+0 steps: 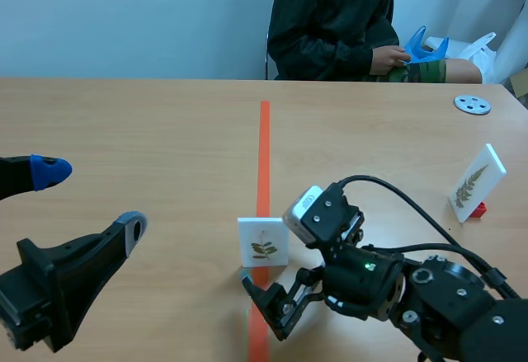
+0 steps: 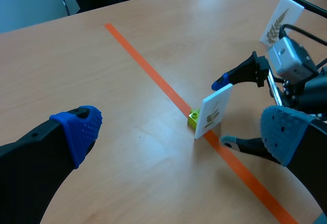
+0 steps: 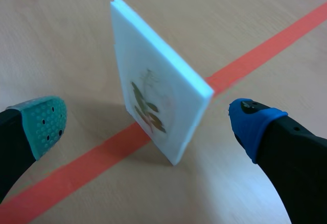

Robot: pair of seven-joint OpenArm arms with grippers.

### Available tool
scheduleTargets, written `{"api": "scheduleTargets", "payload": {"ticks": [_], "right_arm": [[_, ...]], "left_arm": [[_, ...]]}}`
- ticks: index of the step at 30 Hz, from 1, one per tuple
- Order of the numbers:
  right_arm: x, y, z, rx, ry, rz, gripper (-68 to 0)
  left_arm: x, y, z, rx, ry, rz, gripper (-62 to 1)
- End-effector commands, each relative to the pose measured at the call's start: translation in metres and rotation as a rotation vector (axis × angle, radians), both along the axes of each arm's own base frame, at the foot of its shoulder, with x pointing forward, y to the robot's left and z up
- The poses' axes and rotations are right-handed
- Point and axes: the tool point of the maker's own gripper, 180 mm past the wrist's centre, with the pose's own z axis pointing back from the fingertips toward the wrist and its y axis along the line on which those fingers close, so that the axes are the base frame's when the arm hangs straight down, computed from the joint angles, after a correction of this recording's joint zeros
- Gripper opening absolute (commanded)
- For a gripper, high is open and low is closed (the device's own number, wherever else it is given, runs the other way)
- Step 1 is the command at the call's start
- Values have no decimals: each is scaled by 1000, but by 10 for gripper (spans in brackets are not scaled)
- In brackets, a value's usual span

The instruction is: Sort the leaf by its shape. The table is split by an orange tape line. A compound leaf with several leaflets goes to the left side, a simple leaf with one blade goes to the right side. Return to the home posture when a red brick is placed on the table.

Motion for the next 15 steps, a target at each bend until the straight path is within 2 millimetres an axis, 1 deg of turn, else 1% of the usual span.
{"api": "scheduleTargets", "payload": {"ticks": [1,4,6,7,10,15], "right_arm": [[9,4,7,10,-35,3,4],[4,13,5,20,-35,29,4],[3,16,5,13,-48,32,4],[3,16,5,8,-57,33,-27],[4,16,5,1,-67,27,-151],[4,16,5,1,-66,27,-254]], "left_arm": [[0,-3,5,-20,-13,-3,14],[0,-3,5,-20,-13,-3,14],[0,-3,5,-20,-13,-3,14],[0,-3,5,-20,-13,-3,14],[0,-3,5,-20,-13,-3,14],[0,-3,5,-20,-13,-3,14]]}}
